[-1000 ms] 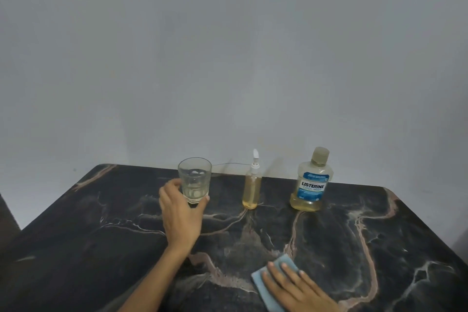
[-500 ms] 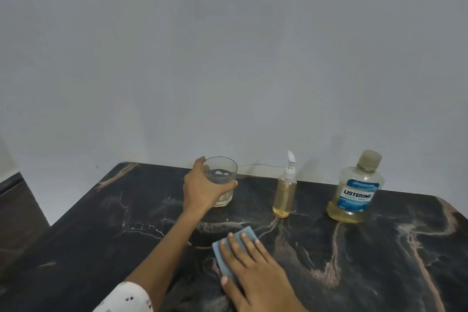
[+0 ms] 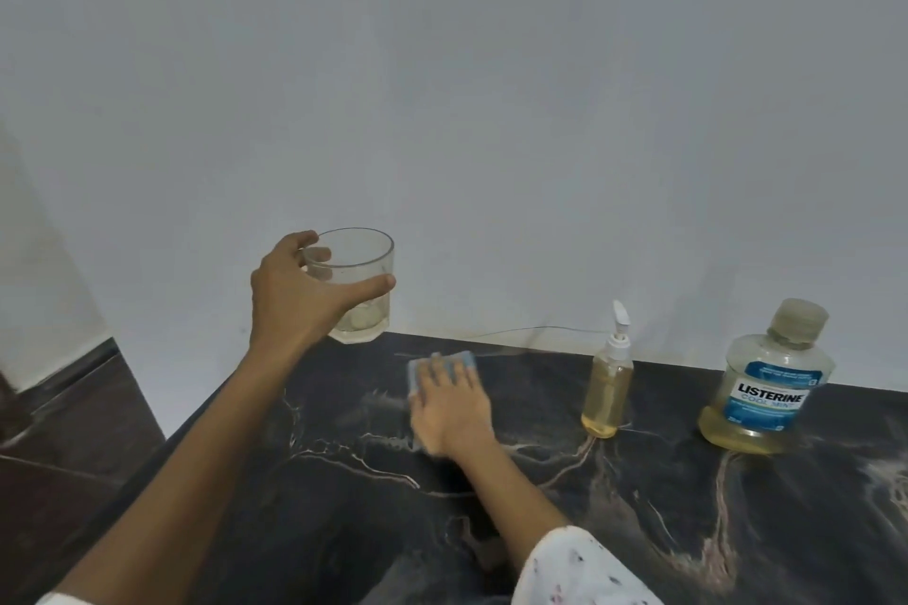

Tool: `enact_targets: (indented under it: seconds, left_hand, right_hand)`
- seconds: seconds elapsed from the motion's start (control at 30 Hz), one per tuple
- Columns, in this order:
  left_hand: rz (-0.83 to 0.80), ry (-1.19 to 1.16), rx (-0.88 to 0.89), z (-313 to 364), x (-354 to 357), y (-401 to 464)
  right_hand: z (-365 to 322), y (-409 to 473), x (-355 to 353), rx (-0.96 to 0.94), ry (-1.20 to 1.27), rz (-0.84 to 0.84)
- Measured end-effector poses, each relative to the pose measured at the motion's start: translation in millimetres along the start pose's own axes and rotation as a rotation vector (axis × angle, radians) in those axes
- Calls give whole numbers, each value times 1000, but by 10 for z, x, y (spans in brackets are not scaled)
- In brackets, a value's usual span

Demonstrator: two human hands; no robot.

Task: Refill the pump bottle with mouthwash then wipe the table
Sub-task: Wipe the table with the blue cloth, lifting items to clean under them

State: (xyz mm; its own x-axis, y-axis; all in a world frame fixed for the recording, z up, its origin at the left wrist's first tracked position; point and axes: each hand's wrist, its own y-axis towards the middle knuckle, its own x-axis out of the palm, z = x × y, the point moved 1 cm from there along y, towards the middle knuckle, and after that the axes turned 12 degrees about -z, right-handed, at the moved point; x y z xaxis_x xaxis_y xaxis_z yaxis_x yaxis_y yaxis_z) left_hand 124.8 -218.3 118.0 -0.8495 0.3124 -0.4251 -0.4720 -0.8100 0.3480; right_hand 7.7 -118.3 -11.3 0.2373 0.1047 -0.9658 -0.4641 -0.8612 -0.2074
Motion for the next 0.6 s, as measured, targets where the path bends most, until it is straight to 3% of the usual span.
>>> enact_targets:
  seconds: [0.1,0.13,0.23,0.33,0.4,0.47,0.53,0.6]
  left_hand:
    - [-12,-18,-2,-15,-25,-28]
    - [-16,-19,3,-27,-24,-33]
    - [-32,-29,22,-43,-19,-57]
    - [-50,-40,22,-16,-1,-100]
    - [-70,-47,15,27,47,-151]
    - [-90,-66,8,63,110,-204]
    - [-103,-94,3,83,177,-233]
    - [-120,-106,6,93,234,-231]
  right_hand:
    - [-142,-507,223,-397,-109,-52]
    - [-108,-720,328,-449,-134,9]
    - [245,-1057,360,-209,-54,88]
    - [542,-700,209,67,59,72]
    - [479,-366,2,283,128,102]
    - [266,-82,-84,330,171,72]
    - [-8,15,-33,150,97,56]
    - [-231,-148,114,-166,34,15]
